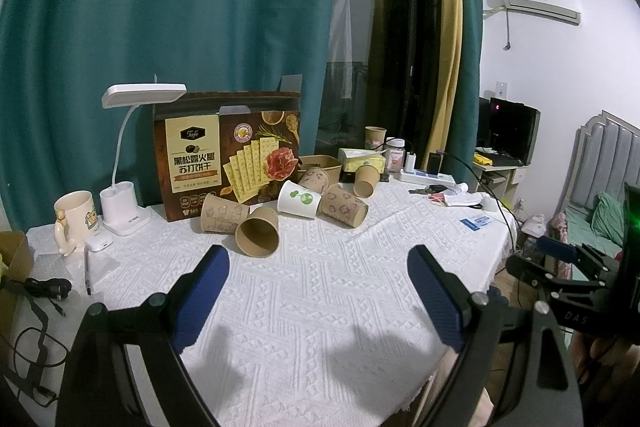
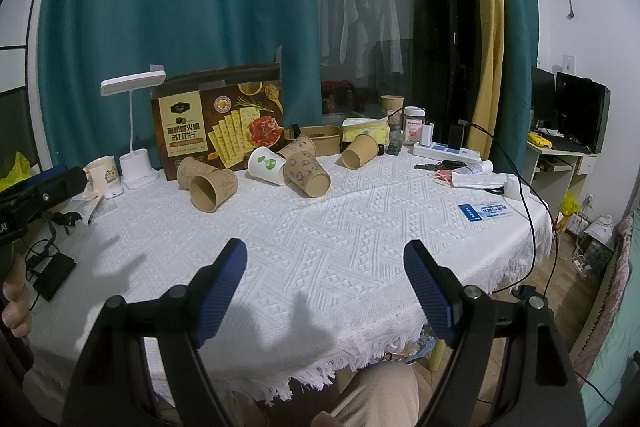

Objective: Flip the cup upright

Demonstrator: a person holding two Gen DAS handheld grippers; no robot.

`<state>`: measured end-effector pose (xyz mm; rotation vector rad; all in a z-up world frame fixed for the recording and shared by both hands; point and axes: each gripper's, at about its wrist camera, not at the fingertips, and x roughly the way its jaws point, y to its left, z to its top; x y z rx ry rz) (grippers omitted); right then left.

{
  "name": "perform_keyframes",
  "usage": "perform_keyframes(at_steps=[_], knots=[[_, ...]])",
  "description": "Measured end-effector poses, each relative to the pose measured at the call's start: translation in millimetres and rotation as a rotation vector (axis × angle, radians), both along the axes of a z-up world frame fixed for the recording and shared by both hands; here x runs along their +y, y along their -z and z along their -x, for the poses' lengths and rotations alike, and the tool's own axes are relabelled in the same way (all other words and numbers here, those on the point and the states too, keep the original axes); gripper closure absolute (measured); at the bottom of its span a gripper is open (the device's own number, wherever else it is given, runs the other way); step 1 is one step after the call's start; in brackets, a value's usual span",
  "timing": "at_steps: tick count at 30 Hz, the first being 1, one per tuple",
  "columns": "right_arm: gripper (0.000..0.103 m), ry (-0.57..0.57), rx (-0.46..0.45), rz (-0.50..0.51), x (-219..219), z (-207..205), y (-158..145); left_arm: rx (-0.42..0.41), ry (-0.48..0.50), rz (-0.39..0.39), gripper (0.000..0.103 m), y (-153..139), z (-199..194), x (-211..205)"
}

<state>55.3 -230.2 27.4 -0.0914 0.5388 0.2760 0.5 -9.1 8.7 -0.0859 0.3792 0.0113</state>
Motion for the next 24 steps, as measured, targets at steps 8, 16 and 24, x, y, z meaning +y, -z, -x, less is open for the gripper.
perform_keyframes(at_steps=[8, 16, 24], knots=[[0.024, 0.000, 0.000, 0.000, -0.1, 0.1, 0.0, -0.001, -0.001, 0.000, 0.012, 0.1, 0.2, 0.1], [0.024, 0.000, -0.001, 0.000, -1.2, 1.0, -0.1, -0.002, -0.001, -0.001, 0.012, -3.3, 0.6, -3.1], [0.024, 0.000, -0.001, 0.000, -2.0, 1.2, 1.0, -0.002, -0.002, -0.001, 0.012, -3.1, 0.7, -3.0]])
